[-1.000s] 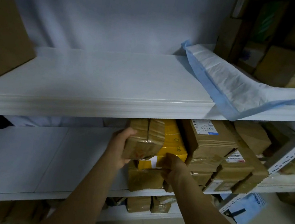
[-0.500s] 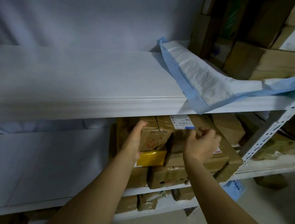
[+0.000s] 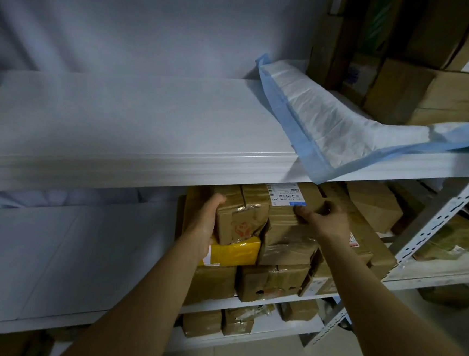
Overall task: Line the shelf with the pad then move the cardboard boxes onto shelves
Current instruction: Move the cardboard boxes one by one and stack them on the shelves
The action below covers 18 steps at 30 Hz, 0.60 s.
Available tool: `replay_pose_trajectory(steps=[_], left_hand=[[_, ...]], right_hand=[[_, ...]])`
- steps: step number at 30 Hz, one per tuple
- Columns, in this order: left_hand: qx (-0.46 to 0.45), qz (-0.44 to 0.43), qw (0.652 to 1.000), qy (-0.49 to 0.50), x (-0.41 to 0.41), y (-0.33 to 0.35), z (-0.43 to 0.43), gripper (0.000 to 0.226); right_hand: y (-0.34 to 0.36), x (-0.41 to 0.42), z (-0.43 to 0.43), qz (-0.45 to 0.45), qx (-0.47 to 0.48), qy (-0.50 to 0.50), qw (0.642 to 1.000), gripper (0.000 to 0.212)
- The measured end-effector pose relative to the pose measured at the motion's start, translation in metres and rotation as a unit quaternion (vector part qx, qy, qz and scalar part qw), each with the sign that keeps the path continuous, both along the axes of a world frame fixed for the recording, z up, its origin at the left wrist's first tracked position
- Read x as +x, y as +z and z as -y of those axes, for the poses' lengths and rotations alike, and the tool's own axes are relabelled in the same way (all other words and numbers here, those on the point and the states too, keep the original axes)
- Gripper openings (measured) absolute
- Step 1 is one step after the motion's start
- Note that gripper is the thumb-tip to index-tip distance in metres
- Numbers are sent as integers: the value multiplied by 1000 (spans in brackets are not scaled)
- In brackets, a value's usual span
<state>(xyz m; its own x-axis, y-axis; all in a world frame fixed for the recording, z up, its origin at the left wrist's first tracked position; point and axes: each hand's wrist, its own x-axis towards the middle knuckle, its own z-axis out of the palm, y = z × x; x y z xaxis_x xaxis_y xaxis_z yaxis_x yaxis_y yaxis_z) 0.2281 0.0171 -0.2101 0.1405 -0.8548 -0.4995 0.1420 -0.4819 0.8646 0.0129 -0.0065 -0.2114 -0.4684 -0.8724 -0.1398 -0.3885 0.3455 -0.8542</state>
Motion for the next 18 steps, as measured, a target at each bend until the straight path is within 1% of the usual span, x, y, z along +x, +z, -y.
replay_pose_trajectory(steps=[3, 6, 9, 12, 16, 18], left_hand=[[10, 23, 1000, -19, 6, -2, 0, 36], [14, 17, 999, -24, 10, 1, 1, 38], [7, 7, 1000, -9, 15, 7, 0, 47], [2, 10, 1000, -1, 21, 12, -4, 58], [-7, 2, 1000, 17, 32, 16, -12, 61], [-12, 1, 1000, 20, 36, 20, -17, 61]], right_hand=[[-4, -1, -1, -5, -1, 3, 1000, 82], [-3, -1, 0, -1, 1, 9, 1000, 78], [-1, 3, 1, -12, 4, 3, 1000, 77], [3, 7, 0, -57, 6, -12, 998, 77], [7, 21, -6, -144, 3, -14, 989, 64], [7, 34, -10, -160, -23, -16, 987, 58]])
